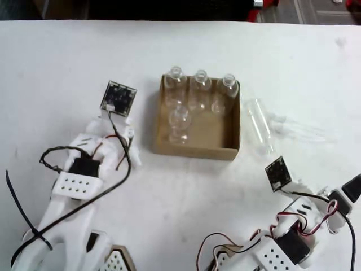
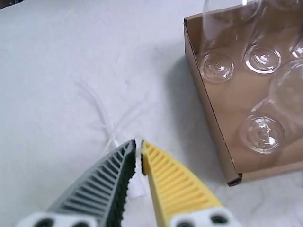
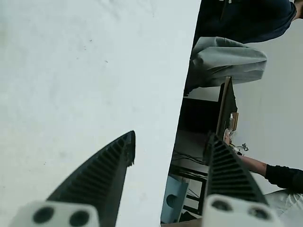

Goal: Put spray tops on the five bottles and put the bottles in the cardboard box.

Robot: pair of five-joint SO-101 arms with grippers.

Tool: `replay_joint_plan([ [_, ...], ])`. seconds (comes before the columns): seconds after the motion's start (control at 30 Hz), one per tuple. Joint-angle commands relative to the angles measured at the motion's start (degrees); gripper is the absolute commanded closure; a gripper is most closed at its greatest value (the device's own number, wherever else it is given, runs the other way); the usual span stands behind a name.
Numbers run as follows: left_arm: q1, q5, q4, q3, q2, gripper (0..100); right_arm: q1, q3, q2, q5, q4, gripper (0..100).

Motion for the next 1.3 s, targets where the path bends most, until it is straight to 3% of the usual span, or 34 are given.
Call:
replay_joint_plan([
  [0.0, 0.7, -0.7, -1.6, -0.4, -1.9, 98, 0.7, -0.5, -0.7, 0.5, 0.1, 78.5],
  [0.63, 0.7, -0.7, -1.6, -0.5, -1.9, 98, 0.3, -0.1, -0.7, 0.4, 0.0, 78.5],
  [0.9, 0.3, -0.7, -1.6, -0.5, -1.9, 98, -4.9, 3.3, -0.7, 0.0, -2.8, 78.6],
  [0.97, 0.3, -0.7, -1.6, -0.5, -2.0, 98, -6.5, 2.1, -0.7, -3.8, -5.8, 78.6],
  [1.1, 0.4, -0.7, -1.6, -0.5, -2.0, 98, -9.0, -4.0, -0.4, -24.2, -10.2, 78.7],
  [1.27, 0.3, -0.7, -1.6, -0.5, -2.0, 98, -17.5, -16.0, 1.5, -29.5, 5.4, 78.8],
])
